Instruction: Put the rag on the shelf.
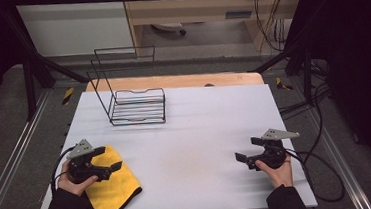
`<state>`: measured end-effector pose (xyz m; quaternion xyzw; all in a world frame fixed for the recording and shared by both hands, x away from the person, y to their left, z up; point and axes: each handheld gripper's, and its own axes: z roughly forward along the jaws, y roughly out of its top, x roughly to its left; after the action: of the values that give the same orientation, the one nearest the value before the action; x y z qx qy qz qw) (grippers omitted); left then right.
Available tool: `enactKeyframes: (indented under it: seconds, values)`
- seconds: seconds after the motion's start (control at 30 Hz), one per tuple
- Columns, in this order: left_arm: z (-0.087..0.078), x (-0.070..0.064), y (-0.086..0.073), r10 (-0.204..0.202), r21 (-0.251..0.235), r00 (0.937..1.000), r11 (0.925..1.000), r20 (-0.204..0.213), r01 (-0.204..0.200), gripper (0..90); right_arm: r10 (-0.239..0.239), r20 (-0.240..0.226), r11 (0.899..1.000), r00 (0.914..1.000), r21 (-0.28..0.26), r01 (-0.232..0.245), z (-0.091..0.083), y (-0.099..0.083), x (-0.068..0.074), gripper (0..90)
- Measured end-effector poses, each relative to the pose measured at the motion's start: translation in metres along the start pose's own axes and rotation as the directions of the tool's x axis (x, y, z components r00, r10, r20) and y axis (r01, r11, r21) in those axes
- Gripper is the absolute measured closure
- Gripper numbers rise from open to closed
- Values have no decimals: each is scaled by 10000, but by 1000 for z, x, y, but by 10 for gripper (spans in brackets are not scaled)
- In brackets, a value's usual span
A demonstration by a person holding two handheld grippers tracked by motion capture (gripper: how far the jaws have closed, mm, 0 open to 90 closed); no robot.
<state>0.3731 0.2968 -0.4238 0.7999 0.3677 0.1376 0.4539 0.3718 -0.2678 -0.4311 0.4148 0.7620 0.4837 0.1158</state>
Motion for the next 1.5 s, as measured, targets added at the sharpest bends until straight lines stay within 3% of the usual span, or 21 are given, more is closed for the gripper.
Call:
enactKeyframes:
  seconds: [0.27, 0.57, 0.77, 0.87, 0.97, 1.17, 1.33, 1.5]
  values:
    - [-2, 0, 0, -40, 3, 10000, 10000, -32, 40, 73, 51, -15, 10000, 10000, -2, -51, 0, 0, 2, 19]
    - [-5, 2, -1, -74, 51, 9999, 10000, -129, 74, 73, -116, -146, 9996, 9998, 243, 120, 12, 5, 14, 17]
    - [-7, 7, 2, -376, 79, 9987, 9993, -336, 379, 123, -266, -251, 9988, 9993, 395, 276, 20, 7, 22, 17]
    - [-4, 11, 8, -410, 389, 9964, 9983, -737, 439, 147, -264, -243, 9988, 9994, 404, 273, 22, 7, 22, 17]
    - [2, 17, 13, -612, 680, 9934, 9954, -974, 680, 249, -279, -108, 9982, 9996, 520, 285, 22, 7, 22, 17]
    - [16, 30, 23, -687, 1460, 9895, 9854, -1273, 872, 355, -351, 18, 9976, 9994, 602, 349, 21, 7, 21, 15]
    - [26, 46, 22, -891, 1720, 9796, 9777, -1801, 1206, 476, -356, 87, 9974, 9993, 628, 350, 20, 7, 21, 14]
    - [34, 52, 17, -817, 1977, 9826, 9736, -1666, 1144, 631, -383, 149, 9970, 9992, 679, 372, 20, 7, 20, 14]
